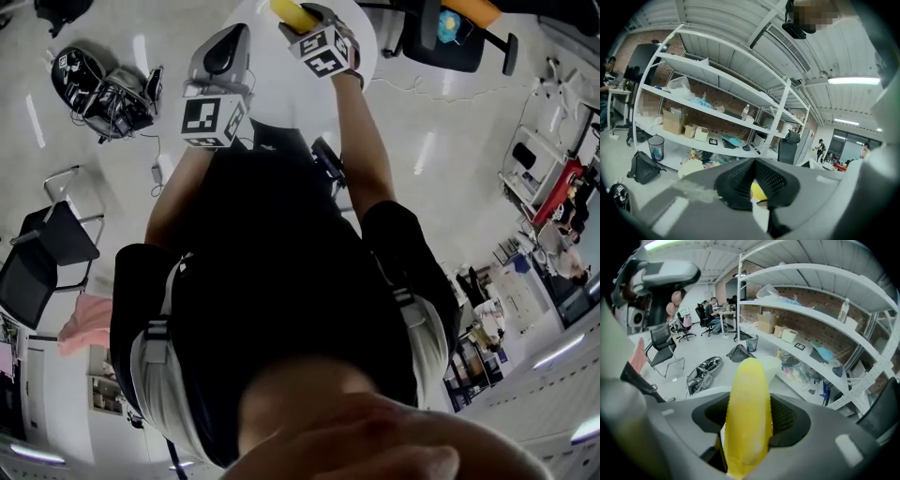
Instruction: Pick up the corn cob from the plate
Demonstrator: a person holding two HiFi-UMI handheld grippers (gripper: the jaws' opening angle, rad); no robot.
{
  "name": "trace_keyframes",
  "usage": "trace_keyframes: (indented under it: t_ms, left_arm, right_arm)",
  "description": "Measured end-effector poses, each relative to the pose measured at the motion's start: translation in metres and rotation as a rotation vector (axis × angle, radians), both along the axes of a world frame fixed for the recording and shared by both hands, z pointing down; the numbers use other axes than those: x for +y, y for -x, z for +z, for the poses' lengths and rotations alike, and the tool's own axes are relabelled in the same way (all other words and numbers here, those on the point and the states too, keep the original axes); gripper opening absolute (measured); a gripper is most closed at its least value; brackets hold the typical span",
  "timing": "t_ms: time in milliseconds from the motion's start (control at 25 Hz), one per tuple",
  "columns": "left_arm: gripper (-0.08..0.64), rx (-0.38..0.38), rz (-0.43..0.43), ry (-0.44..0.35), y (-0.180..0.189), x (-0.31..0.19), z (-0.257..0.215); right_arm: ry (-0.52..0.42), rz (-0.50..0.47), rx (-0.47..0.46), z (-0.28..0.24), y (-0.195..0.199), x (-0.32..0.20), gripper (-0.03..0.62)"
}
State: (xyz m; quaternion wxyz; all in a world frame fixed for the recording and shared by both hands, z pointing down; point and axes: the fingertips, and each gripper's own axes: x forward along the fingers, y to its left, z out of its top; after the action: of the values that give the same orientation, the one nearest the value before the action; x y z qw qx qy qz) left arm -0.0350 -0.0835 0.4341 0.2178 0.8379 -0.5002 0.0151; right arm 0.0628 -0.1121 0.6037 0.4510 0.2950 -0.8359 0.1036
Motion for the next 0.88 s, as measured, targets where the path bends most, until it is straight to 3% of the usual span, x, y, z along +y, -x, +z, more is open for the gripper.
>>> trace_keyframes:
  t_ms: [280,640,880]
  left_arm:
    - [0.006,-0.003,0.004,-0.047,-0.001,0.001,-0.025]
    - [0.006,-0.011,0.018,-0.083,-0.002,0.011,-0.044]
    - [0.006,-0.02,0.03,-0.098,-0.007,0.016,-0.052]
  right_arm:
    - [-0.042,0.11,-0.121,-0.045,-0.004,0.004,0.256]
    - [-0.091,0.19,-0.2,-0.079,-0.013,0.016,0.256]
    - [-0.123,0.252,-0.305,-0.103,-0.015,0.021,0.256]
